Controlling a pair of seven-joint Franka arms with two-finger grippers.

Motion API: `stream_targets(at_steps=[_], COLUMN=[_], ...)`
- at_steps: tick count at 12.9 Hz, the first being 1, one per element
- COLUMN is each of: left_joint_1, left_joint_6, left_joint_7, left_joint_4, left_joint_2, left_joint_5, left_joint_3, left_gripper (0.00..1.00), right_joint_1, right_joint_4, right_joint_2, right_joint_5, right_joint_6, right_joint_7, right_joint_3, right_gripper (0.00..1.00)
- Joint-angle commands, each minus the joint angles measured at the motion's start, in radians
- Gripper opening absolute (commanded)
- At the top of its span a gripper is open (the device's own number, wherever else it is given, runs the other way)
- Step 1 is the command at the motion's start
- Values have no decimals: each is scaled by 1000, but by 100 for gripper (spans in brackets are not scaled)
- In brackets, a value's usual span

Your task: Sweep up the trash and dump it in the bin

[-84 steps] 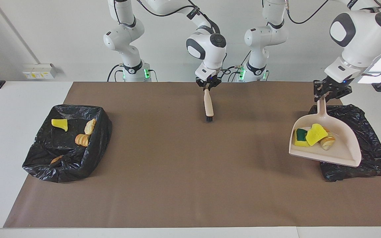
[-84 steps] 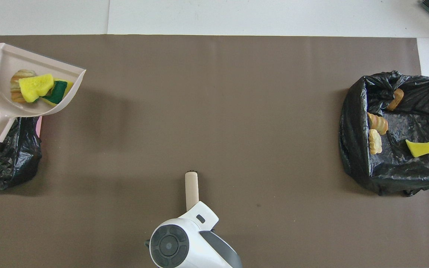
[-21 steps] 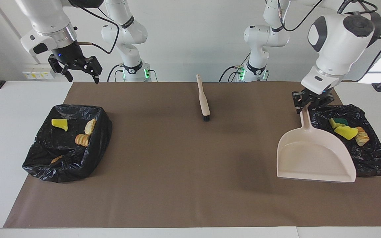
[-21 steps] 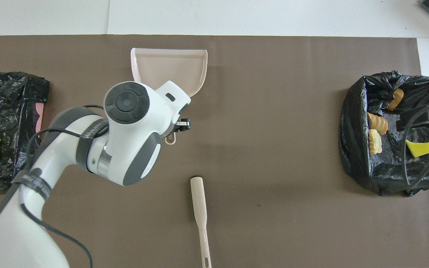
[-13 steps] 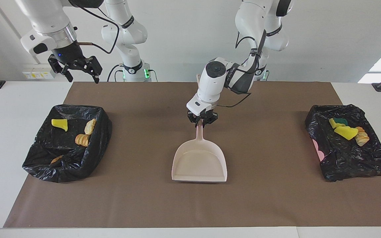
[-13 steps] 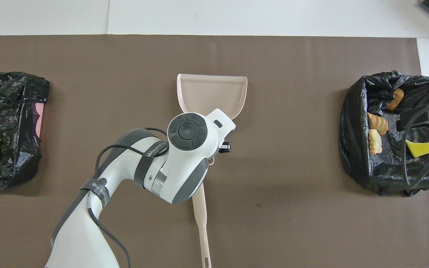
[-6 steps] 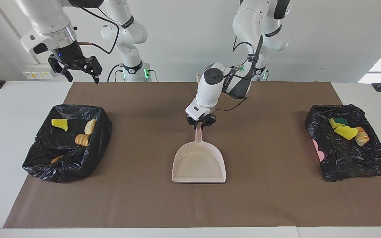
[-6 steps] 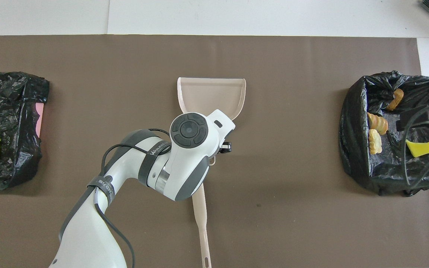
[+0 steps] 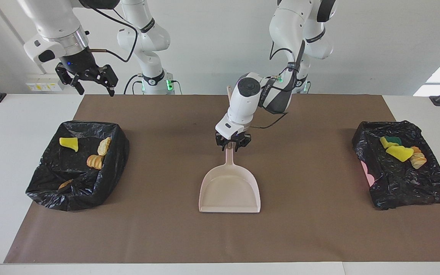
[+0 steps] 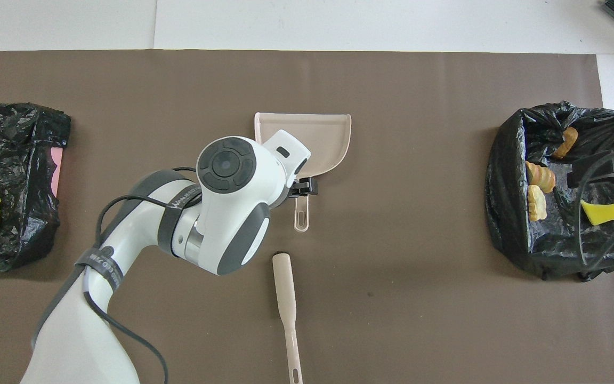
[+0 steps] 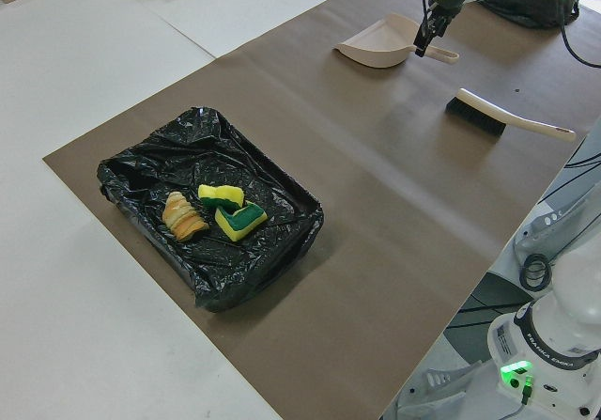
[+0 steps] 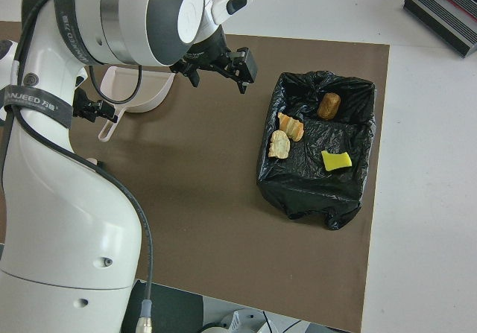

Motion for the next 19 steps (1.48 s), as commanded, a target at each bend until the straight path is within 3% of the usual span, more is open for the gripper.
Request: stream_targets(at_steps=[1,5,10,19], left_joint_1=[76,236,388,656], left_joint_6=[-78,-252,-420,-506], left_joint_7=[27,221,428,737], left_joint_4=[-10,-13,-22,-19], left_joint_2=[-75,-192,-273,-327], left_joint_5=[44,56,56,108], left_joint_3=[13,13,13,13], left_gripper=[100,100,100,100], right_joint_1=[-8,-8,-8,-11], right_joint_4=[-14,-14,-14,-15], right_joint_2=[-12,-12,-12,-12], right_joint_5=[19,20,20,19], right_joint_6=[-2,-2,-2,-7], right_joint_7=[9,9,9,5], right_joint_3=[4,4,4,4], right_gripper=[100,100,100,100])
